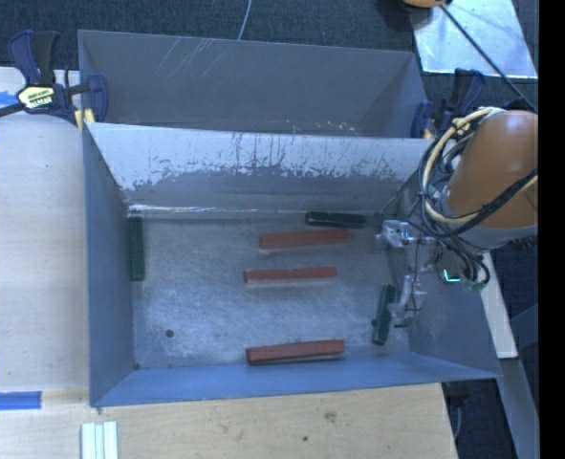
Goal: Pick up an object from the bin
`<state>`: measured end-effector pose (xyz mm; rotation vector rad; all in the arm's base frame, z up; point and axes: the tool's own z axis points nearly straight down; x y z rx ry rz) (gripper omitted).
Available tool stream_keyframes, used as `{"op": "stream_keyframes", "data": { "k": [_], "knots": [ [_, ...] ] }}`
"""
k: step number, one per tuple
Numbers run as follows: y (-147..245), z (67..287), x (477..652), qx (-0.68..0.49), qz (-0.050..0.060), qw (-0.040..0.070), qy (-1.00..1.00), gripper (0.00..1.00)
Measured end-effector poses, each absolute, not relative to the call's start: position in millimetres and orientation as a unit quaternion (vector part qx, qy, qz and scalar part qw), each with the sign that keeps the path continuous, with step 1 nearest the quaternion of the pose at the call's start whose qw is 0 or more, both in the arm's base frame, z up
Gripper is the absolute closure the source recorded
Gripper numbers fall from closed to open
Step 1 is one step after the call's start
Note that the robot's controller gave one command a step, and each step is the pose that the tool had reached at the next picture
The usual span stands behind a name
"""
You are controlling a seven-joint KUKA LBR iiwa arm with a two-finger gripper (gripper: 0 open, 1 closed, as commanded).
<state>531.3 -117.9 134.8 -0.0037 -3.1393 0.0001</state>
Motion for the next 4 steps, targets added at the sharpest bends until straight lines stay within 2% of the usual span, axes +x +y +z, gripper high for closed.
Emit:
{"op": "stream_keyframes", "data": {
  "k": [1,2,3,4],
  "knots": [
    [-118,137,533.1,0.0,0.001,-0.002,-1.0,0.0],
    [-134,101,532.0,0.158,0.001,-0.003,-0.987,0.0],
    [-143,118,525.7,0.234,0.001,-0.002,-0.972,0.0],
    [-143,113,521.9,0.289,0.0,-0.001,-0.957,0.0]
  ]
}}
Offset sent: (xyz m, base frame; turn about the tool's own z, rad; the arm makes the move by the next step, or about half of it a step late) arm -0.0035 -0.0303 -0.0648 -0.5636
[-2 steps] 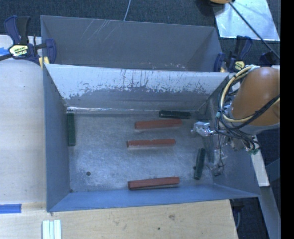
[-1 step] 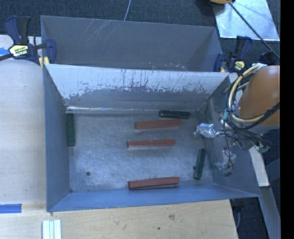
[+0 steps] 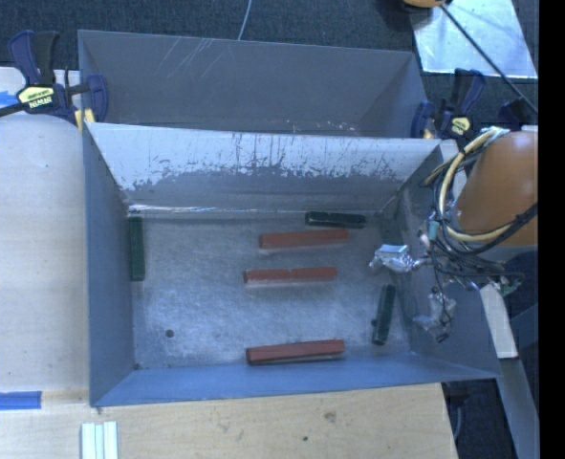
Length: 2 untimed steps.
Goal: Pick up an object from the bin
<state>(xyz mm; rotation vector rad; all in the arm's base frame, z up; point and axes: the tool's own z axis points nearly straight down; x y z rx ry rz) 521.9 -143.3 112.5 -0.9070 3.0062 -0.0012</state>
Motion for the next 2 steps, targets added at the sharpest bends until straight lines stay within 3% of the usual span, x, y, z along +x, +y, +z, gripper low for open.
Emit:
{"op": "stream_keyframes", "data": {
  "k": [1,2],
  "knots": [
    [-134,83,527.8,-0.447,0.006,0.003,0.895,0.0],
    [-141,71,530.3,-0.404,0.001,0.001,0.915,1.0]
  ]
}}
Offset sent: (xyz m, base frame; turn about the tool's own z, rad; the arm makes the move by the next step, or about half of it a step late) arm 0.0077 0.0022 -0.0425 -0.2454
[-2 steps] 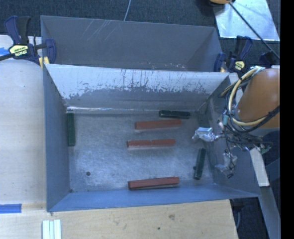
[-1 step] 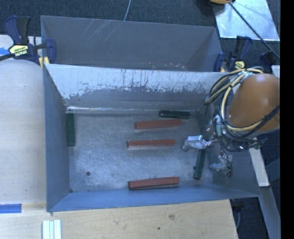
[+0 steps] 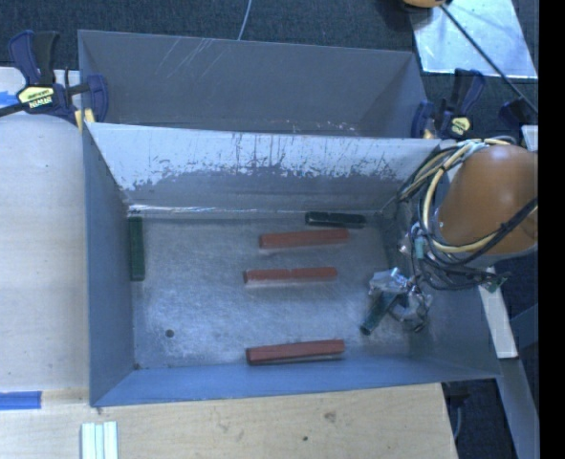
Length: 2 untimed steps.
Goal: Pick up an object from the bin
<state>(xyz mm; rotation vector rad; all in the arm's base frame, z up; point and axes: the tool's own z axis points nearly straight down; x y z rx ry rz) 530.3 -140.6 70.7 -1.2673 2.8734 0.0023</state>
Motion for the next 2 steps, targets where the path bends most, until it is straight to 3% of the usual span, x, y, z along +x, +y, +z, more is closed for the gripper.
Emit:
{"op": "stream_keyframes", "data": {
  "k": [2],
  "knots": [
    [-140.2,74.1,529.3,-0.404,0.001,0.0,0.915,1.0]
  ]
}}
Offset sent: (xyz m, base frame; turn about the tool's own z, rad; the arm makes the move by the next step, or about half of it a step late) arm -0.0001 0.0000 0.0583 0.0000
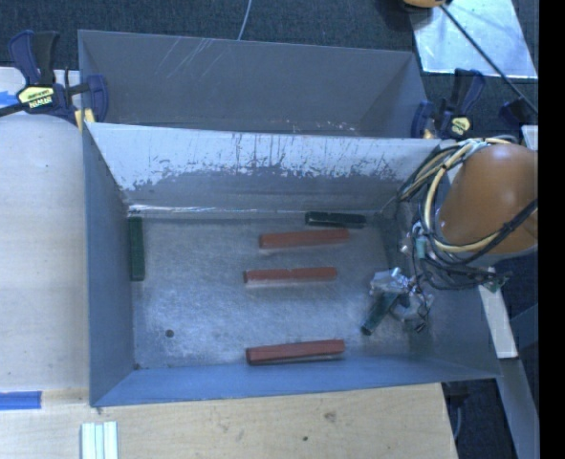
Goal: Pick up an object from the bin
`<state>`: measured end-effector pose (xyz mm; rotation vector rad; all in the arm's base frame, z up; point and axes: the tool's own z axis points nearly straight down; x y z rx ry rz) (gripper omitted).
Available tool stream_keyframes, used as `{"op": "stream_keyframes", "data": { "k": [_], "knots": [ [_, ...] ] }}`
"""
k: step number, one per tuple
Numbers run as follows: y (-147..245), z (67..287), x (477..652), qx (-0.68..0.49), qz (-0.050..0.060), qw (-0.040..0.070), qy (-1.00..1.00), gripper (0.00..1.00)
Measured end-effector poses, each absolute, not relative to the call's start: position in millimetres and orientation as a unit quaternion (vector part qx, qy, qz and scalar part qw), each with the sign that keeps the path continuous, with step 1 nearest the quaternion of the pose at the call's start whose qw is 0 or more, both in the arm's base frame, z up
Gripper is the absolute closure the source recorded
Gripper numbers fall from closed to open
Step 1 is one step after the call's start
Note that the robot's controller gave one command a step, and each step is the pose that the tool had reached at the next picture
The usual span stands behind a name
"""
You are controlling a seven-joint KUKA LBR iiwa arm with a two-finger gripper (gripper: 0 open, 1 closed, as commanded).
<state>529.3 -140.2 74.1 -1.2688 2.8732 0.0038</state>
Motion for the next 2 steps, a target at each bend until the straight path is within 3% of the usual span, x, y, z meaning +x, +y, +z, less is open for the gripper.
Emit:
{"op": "stream_keyframes", "data": {
  "k": [2],
  "knots": [
    [-141,107,529.9,-0.403,0.0,0.001,0.915,1.0]
  ]
}}
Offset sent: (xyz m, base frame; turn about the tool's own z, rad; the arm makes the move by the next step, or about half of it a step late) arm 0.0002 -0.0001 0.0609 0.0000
